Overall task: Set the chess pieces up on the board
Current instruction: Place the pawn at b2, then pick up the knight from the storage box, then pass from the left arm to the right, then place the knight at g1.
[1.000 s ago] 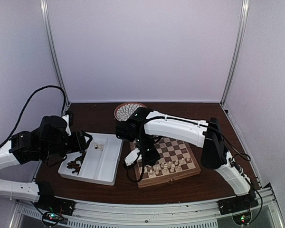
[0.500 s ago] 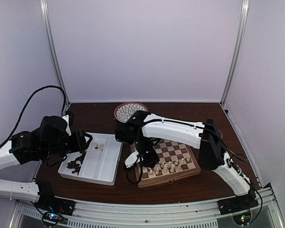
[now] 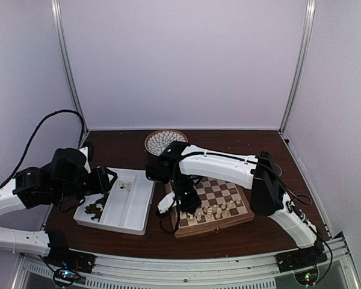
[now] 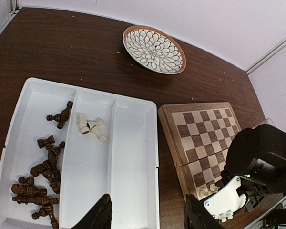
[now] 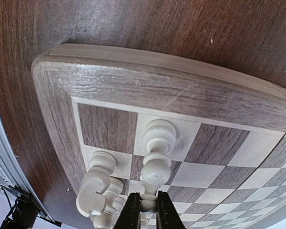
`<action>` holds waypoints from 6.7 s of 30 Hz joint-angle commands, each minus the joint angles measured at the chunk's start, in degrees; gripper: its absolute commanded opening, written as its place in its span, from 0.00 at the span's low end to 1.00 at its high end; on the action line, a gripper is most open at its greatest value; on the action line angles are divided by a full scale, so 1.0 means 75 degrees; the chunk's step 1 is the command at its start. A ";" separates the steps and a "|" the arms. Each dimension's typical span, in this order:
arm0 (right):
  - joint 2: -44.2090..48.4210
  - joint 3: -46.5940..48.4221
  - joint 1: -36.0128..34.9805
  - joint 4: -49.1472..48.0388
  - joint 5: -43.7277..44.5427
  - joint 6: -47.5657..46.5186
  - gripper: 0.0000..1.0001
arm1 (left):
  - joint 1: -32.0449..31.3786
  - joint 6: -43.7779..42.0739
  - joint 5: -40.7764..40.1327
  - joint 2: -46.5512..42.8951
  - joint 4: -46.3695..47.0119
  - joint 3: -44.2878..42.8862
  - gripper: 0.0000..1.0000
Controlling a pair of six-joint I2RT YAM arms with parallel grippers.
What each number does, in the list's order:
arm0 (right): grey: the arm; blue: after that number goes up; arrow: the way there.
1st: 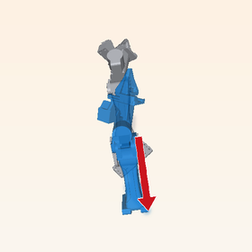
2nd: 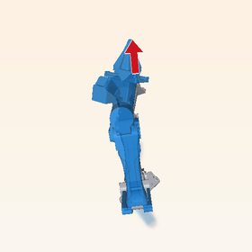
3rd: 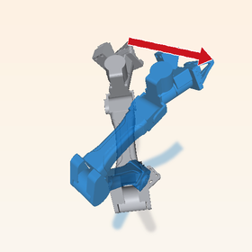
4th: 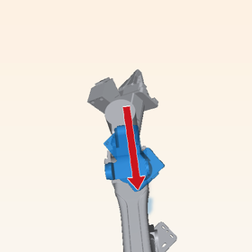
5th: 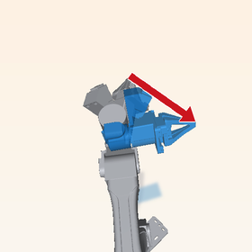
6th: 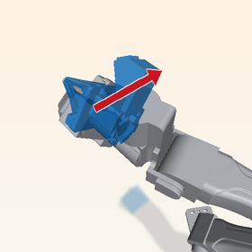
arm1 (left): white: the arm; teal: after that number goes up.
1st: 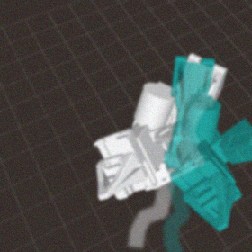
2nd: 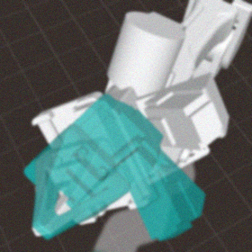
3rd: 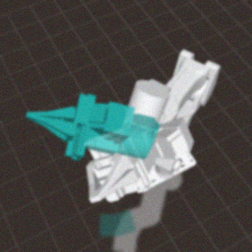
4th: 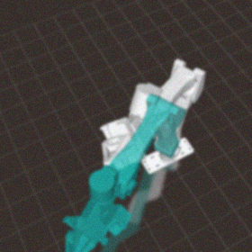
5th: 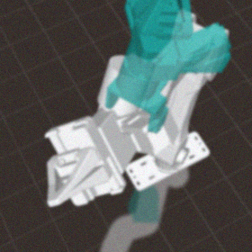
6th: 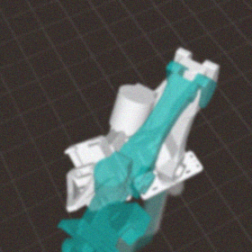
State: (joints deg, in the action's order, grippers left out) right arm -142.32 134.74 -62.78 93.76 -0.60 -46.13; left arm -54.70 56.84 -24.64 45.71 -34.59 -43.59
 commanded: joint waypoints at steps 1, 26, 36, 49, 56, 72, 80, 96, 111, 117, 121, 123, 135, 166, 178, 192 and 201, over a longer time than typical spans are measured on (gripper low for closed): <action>-0.0082 0.0181 -0.0077 0.0276 -0.0125 0.0056 0.13 | 0.0062 -0.0053 -0.0054 0.0031 0.0172 0.0042 0.52; 0.2996 -0.0871 0.0378 0.0366 0.0289 0.0002 0.31 | 0.0436 -0.0680 0.0319 0.2811 -0.1192 -0.1031 0.46; 0.5558 -0.3456 0.2373 -0.0542 -0.1397 0.0258 0.31 | 0.2278 -0.1052 0.1309 0.4271 -0.0552 -0.1275 0.38; 0.9551 -0.8832 0.3942 -0.4706 -0.3115 0.2095 0.30 | 0.3026 -0.1137 0.1550 0.6848 -0.0186 -0.2742 0.30; 1.0230 -0.9384 0.4219 -0.5032 -0.3485 0.2201 0.33 | 0.3109 -0.0801 0.1153 0.7719 -0.0310 -0.3092 0.25; 1.0357 -0.9619 0.4258 -0.5211 -0.3767 0.2201 0.35 | 0.3227 -0.0467 0.0842 0.8222 -0.0690 -0.3171 0.24; 1.0375 -0.9574 0.4258 -0.5181 -0.3834 0.2223 0.36 | 0.3285 -0.0436 0.0965 0.8443 -0.0425 -0.2778 0.28; 1.0575 -0.9727 0.4270 -0.5181 -0.3661 0.2231 0.36 | 0.2896 -0.0965 0.0811 0.7678 -0.0739 -0.3128 0.11; 0.9316 -0.8330 0.4258 -0.4775 -0.4566 0.1658 0.37 | 0.2515 -0.4219 0.3146 0.3831 0.0912 -0.1365 0.10; 0.7898 -0.6536 0.4067 -0.3495 -0.6287 0.0071 0.41 | 0.2465 -0.4793 0.5544 0.2484 0.1799 -0.1111 0.10; 0.7136 -0.5508 0.3475 -0.3564 -0.6302 -0.0237 0.45 | 0.2253 -0.4907 0.6971 0.2639 0.1560 -0.1719 0.11; 0.6616 -0.4838 0.3201 -0.3573 -0.6294 -0.0027 0.45 | 0.1850 -0.5078 0.7175 0.2733 0.1414 -0.2027 0.11; 0.5791 -0.3575 0.1985 -0.3828 -0.6103 0.0309 0.49 | 0.0261 -0.5395 0.8193 0.4247 0.0663 -0.3604 0.13; 0.4724 -0.3071 0.2007 -0.3799 -0.8628 0.2926 0.16 | 0.0031 -0.5211 0.7433 0.3898 0.2055 -0.3272 0.13; 0.5570 -0.3770 0.2493 -0.3383 -0.6455 0.2188 0.04 | 0.0039 -0.5624 0.5861 0.3418 0.1413 -0.2706 0.44; 0.8816 -0.9228 0.3074 -0.4918 -0.2420 0.1620 0.04 | 0.0083 -0.5254 0.3880 0.3460 0.1039 -0.2156 0.45; 0.9112 -1.0339 0.3074 -0.5999 -0.1947 0.1330 0.06 | 0.0093 -0.5003 0.3541 0.3380 0.0995 -0.2068 0.45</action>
State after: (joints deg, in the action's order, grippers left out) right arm -75.90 58.78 -40.03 55.07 -18.17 -34.65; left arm -54.33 18.06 4.64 71.81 -27.99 -60.07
